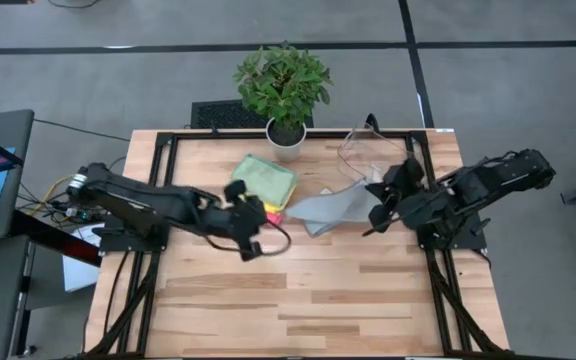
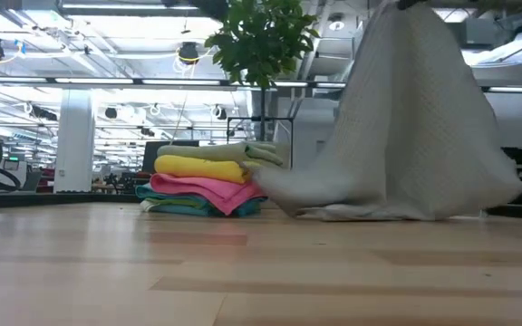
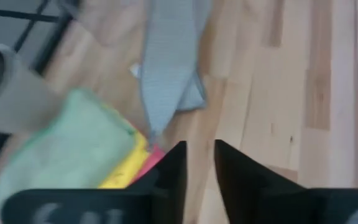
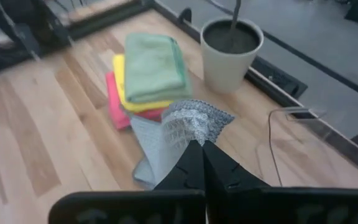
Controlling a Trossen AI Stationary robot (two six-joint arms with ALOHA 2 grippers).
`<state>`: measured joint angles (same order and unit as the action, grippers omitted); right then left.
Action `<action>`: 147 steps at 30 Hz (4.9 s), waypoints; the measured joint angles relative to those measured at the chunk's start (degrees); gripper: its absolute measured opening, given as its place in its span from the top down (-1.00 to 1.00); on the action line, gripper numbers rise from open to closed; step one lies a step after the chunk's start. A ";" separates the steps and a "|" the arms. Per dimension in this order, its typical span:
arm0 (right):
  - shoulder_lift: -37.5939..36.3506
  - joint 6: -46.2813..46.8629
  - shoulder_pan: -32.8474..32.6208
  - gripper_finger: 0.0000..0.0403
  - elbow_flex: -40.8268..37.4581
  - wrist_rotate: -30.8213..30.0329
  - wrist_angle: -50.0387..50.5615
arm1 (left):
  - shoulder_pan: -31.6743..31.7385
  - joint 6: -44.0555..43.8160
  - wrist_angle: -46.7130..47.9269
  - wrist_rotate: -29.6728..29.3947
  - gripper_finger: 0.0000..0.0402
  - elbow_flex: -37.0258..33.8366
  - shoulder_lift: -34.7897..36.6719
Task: Fold microfiber towels
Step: Fold the gray microfiber towel
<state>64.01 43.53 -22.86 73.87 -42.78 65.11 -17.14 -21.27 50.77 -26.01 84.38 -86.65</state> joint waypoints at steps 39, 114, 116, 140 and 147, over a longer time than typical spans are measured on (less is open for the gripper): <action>10.11 12.04 -14.26 0.93 0.00 2.31 3.49 | 10.88 22.81 -19.48 17.00 -0.18 -4.33 -25.97; 10.30 -8.51 -2.62 0.96 13.23 1.49 -6.52 | 7.31 -8.34 39.33 4.01 1.00 15.27 4.72; 10.30 -10.31 -1.57 0.96 14.97 1.42 -5.87 | 7.38 -6.77 39.41 4.68 1.00 18.04 4.70; 16.65 8.52 -19.17 0.96 16.99 -3.30 2.83 | -12.16 -18.53 33.21 4.56 1.00 20.03 2.11; 15.54 6.26 -15.70 0.96 22.31 -11.18 13.01 | -11.88 -18.64 39.14 0.38 1.00 26.17 3.95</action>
<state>79.56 49.78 -38.55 96.18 -53.96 78.12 -29.02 -39.91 89.91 -25.63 110.55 -82.70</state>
